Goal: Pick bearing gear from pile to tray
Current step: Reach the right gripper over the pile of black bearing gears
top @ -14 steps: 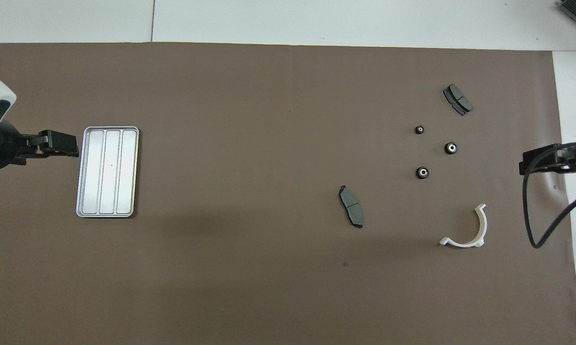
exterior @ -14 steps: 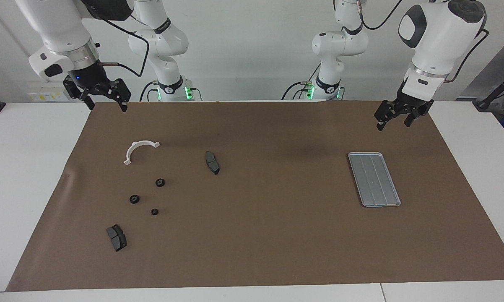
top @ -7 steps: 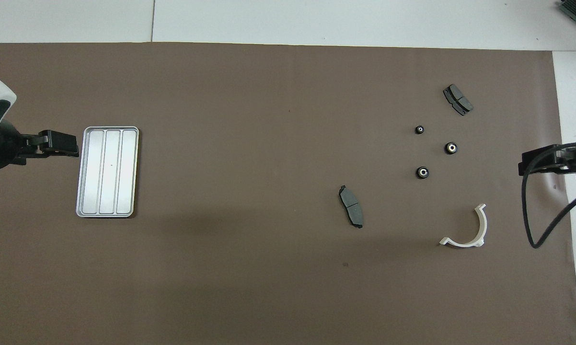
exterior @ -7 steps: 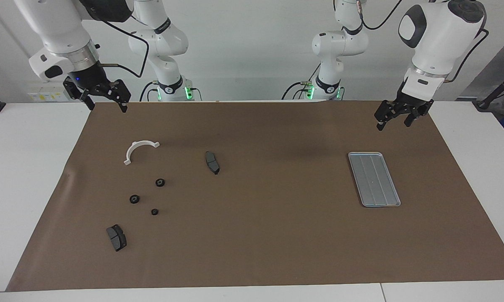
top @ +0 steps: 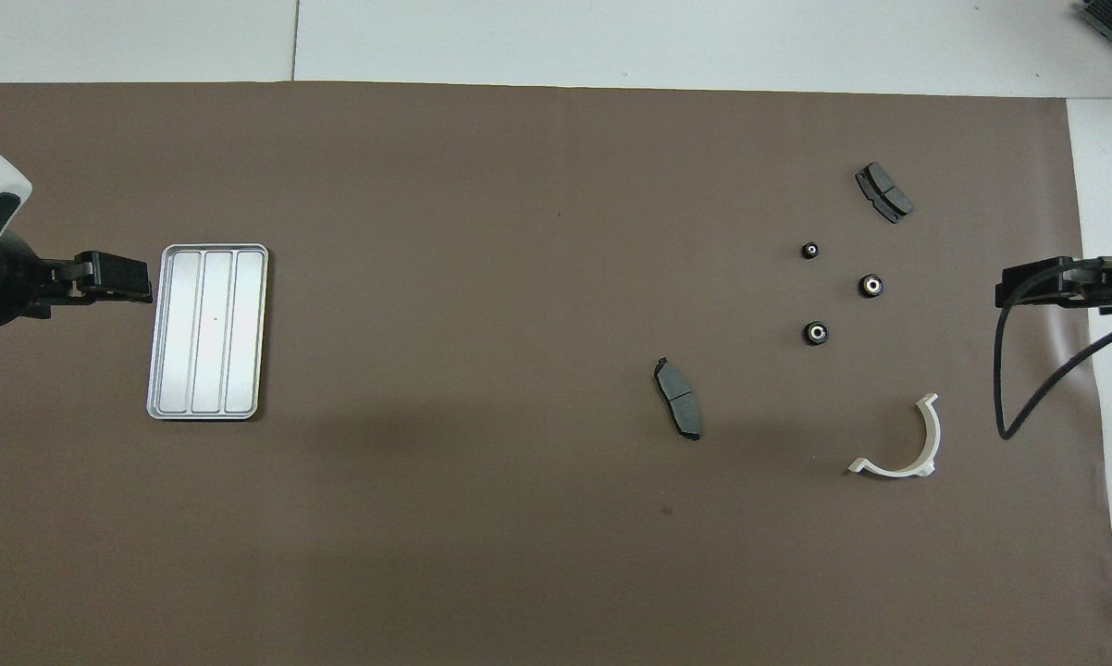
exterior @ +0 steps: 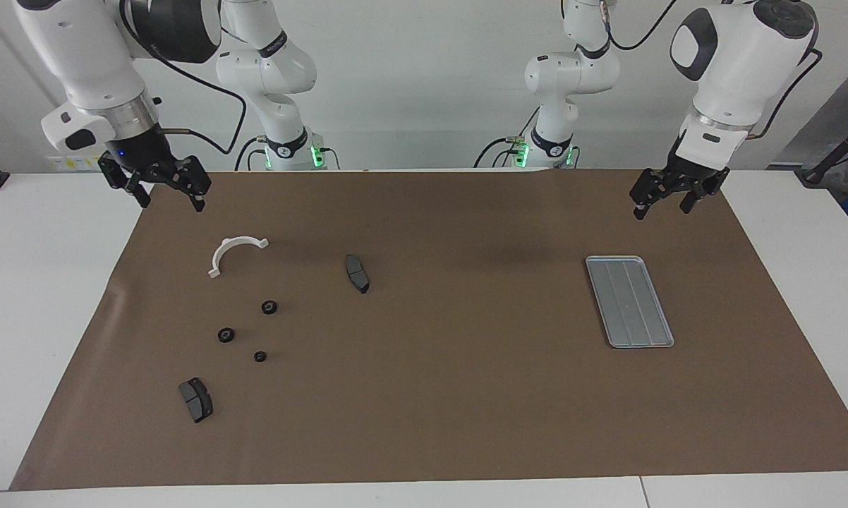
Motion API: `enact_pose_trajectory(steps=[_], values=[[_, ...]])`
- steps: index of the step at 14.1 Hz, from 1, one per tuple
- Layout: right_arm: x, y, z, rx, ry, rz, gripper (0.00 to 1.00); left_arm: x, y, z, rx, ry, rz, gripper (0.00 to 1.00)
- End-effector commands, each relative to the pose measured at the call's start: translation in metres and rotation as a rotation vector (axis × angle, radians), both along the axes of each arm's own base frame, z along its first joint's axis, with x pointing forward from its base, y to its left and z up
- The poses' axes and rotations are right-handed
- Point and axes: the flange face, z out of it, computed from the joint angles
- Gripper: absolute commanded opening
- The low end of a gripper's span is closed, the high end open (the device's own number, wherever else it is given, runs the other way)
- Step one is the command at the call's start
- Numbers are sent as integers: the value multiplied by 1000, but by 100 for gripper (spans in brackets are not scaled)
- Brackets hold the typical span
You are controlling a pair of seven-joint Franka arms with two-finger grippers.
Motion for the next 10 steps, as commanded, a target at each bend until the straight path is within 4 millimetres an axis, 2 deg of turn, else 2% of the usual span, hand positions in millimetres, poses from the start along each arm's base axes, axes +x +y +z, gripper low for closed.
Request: enact_pose_trajectory(steps=[1,4,6,10], values=[[29,-9,-53,-5,-9,53,100,-8,3,2,-13,-11,2,100],[61,-12,-110,-8,-18,58,100,-8,3,2,-13,-11,2,100],[75,-9,-143,-9,-28,66,100,-8,3,2,-13,-11,2,100],[99,24,-197,22,-82,90,100,-8,3,1,-12,-10,0,100]])
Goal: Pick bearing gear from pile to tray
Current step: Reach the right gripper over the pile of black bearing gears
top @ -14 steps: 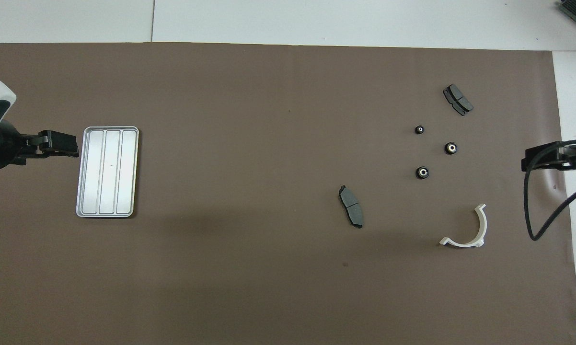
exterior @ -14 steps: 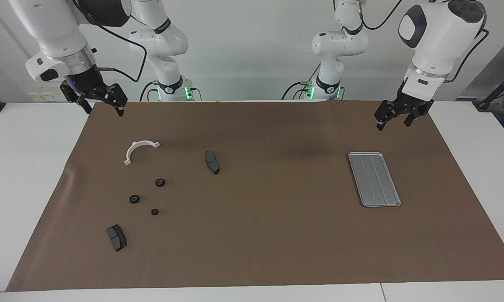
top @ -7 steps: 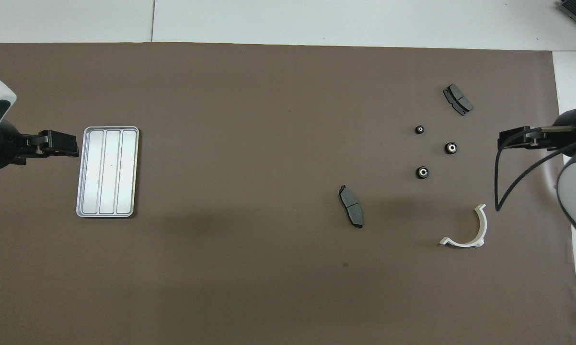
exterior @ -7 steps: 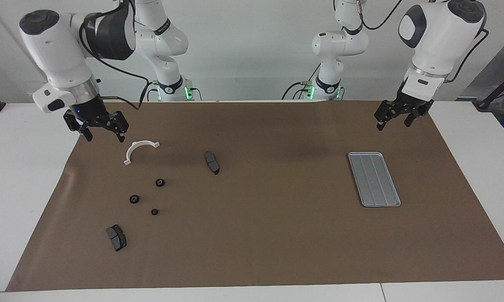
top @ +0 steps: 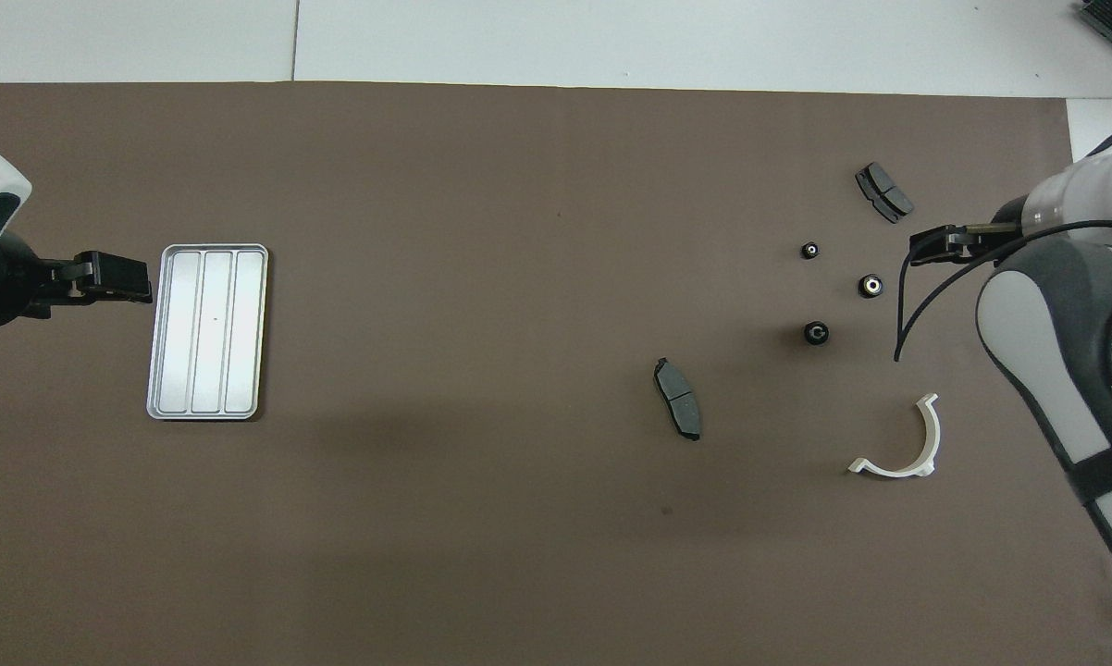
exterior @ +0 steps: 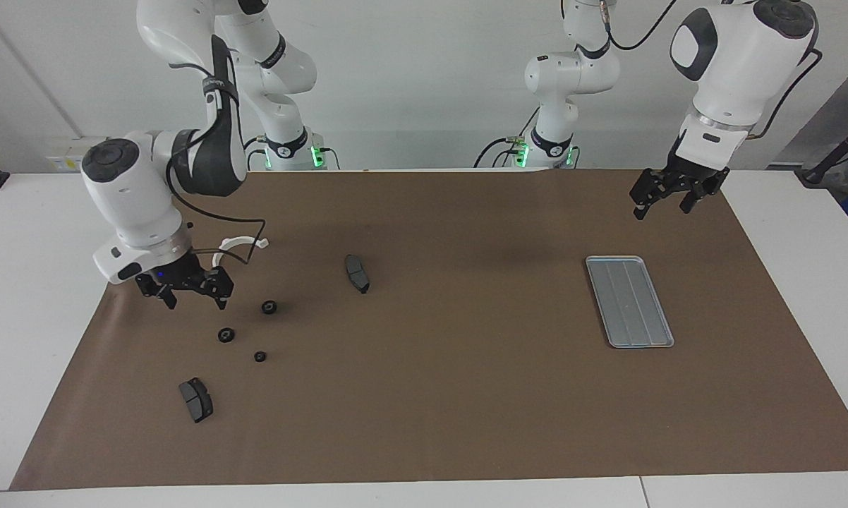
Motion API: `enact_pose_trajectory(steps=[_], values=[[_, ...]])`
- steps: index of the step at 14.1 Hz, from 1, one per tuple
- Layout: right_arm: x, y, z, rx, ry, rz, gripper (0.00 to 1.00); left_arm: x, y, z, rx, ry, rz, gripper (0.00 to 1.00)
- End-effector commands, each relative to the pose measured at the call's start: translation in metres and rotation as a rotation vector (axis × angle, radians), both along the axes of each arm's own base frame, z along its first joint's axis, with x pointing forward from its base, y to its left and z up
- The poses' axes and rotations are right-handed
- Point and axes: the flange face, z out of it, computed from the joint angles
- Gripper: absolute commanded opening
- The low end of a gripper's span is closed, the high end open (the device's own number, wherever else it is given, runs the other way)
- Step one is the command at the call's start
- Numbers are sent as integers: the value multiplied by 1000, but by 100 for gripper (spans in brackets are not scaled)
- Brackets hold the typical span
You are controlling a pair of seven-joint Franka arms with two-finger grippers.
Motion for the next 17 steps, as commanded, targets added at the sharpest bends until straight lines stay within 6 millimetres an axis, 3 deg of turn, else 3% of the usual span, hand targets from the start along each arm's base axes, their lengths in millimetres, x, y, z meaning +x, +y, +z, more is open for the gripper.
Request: enact_pose_trajectory(steps=[1,6,11,15,17], values=[[14,14,-29,34,-50,19,100,-8,3,1,-12,-10,0,100],[30,39,-83,46,-86,38,100,-8,3,1,-12,-10,2,100],[30,54,-109,50,-68,47,100,-8,3,2,-12,-11,0,100],[27,55,-115,50,-43,49,70,-8,3,2,-13,-11,2,100],[25,54,-118,49,-31,48,61,-8,3,1,-12,-10,2,100]])
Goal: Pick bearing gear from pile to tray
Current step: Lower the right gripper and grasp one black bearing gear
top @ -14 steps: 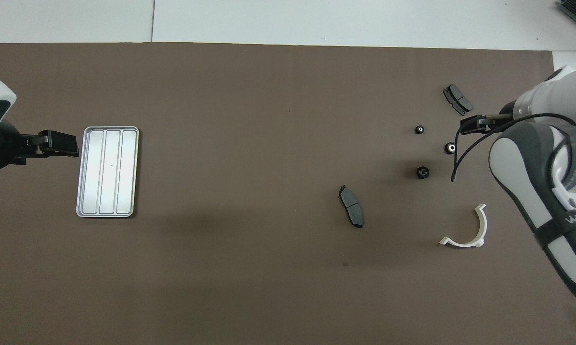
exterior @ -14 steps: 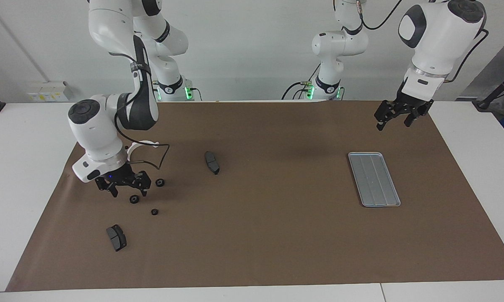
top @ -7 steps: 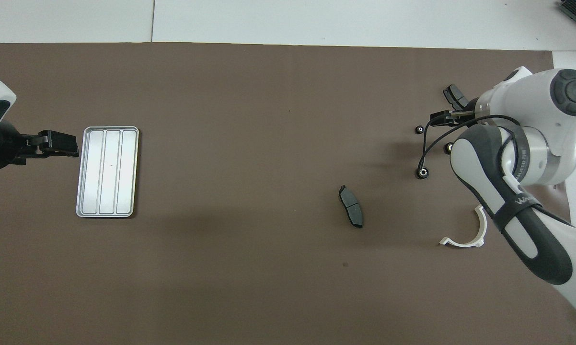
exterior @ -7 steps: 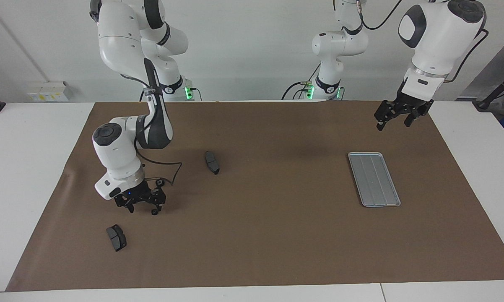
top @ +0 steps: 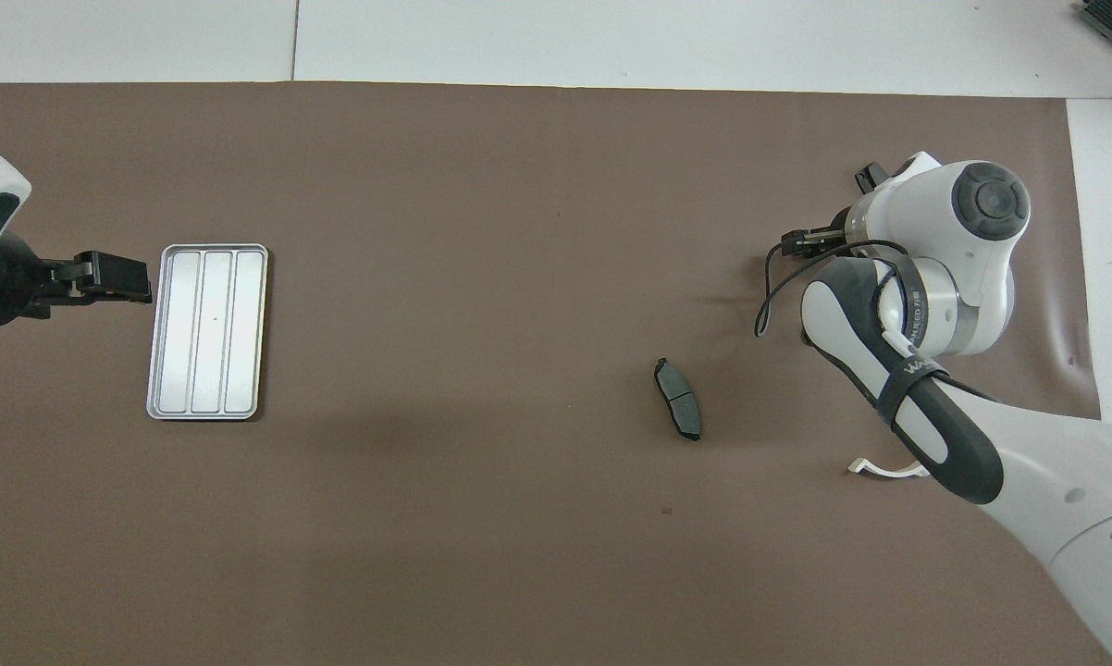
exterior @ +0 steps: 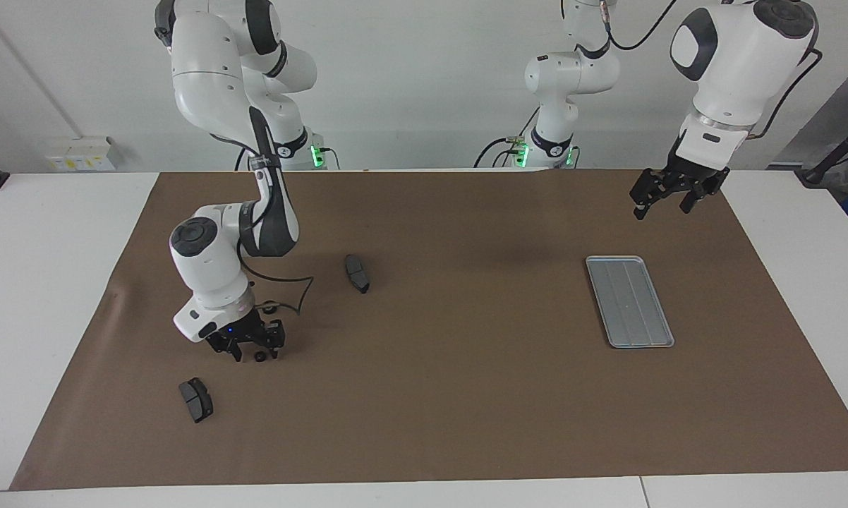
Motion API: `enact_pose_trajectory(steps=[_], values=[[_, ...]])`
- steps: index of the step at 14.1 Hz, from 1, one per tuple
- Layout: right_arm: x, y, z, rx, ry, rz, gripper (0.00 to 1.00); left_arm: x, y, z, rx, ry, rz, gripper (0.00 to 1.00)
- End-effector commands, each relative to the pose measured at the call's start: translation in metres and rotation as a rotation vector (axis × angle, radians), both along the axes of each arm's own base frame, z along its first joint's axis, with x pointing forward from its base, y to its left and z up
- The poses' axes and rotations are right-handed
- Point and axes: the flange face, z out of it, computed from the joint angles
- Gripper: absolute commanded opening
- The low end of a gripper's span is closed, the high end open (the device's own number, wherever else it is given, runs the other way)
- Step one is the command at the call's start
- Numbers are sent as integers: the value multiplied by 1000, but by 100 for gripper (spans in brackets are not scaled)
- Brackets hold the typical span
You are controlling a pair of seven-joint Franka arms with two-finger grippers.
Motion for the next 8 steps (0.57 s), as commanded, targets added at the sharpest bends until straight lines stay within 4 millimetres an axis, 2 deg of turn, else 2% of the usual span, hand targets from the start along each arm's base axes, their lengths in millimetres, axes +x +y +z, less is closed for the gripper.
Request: enact_pose_trajectory(steps=[1,8], values=[[-2,0,-5,16,18,-10,56,-8,3,1,-12,-10,2,100],[-5,0,-6,15,45,-10,48,-8,3,1,-12,-10,2,100]])
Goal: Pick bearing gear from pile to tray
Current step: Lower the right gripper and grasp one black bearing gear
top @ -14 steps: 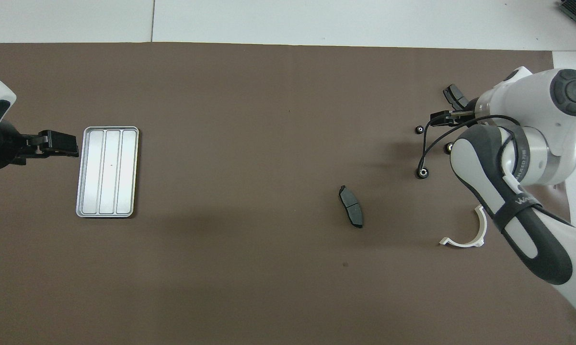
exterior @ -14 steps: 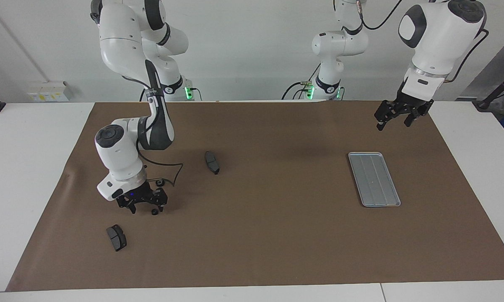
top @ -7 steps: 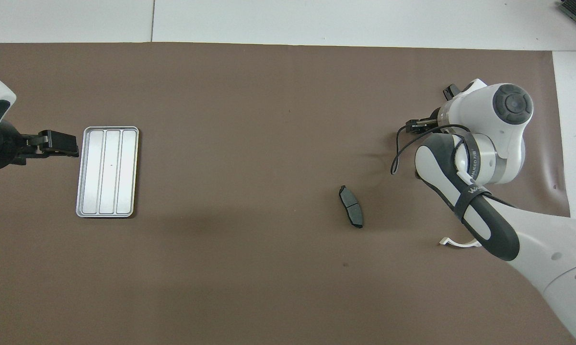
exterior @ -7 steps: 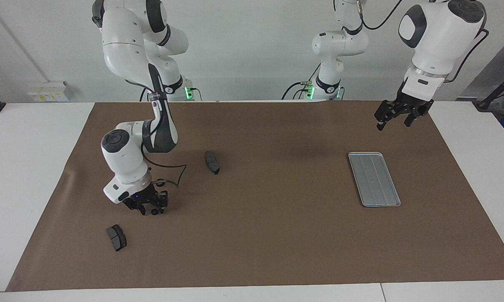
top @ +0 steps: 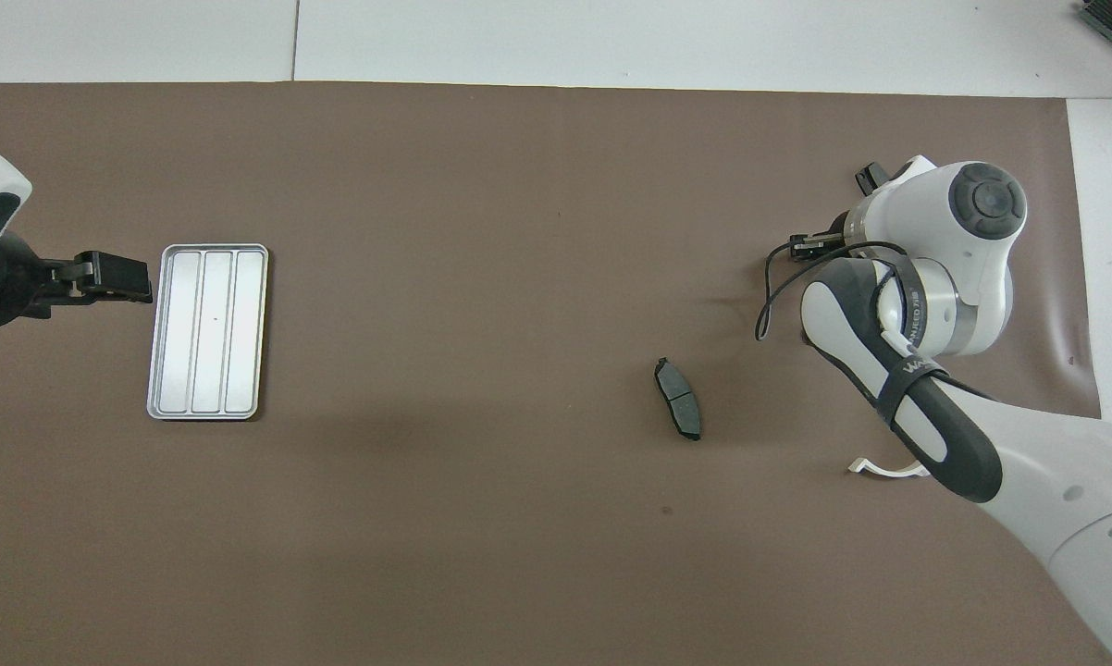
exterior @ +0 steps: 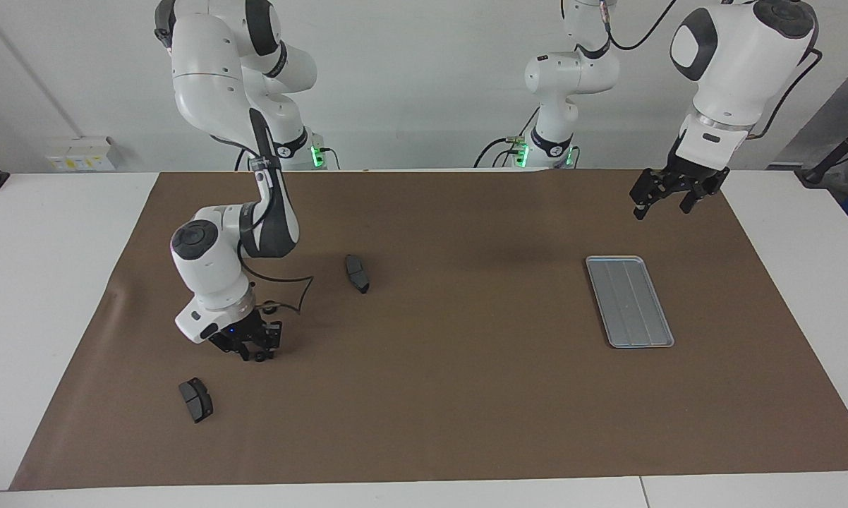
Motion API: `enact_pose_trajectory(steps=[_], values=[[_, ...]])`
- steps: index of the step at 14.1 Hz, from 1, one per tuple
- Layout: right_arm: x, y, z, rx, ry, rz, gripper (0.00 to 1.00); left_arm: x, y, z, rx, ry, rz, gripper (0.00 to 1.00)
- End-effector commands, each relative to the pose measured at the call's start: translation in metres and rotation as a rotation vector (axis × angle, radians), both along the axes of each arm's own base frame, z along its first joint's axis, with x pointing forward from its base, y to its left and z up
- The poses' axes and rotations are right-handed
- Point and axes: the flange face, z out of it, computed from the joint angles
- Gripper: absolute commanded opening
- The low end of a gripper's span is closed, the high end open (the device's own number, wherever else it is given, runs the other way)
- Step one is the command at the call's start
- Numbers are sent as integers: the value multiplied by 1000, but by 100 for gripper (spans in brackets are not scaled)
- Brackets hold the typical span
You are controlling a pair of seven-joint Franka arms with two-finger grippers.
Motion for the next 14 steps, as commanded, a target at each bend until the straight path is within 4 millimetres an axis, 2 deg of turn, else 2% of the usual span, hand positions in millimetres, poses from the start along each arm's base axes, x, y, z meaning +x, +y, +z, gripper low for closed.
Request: enact_pose_trajectory(steps=[1,6,7,8,9,14], values=[[-3,1,-2,16,25,-10,48,-8,3,2,-12,-11,0,100],[-2,1,-2,16,10,-10,48,-8,3,2,-12,-11,0,100],[-2,1,-2,17,8,-10,40,-8,3,1,-12,-10,2,100],[-2,1,-2,17,8,-10,23,-8,3,2,-12,-11,0,100],[-2,1,-2,16,10,-10,2,-8,3,1,-12,-10,2,100],[-1,1,1,20,15,-30,0,-8,3,1,-12,-10,2,100]])
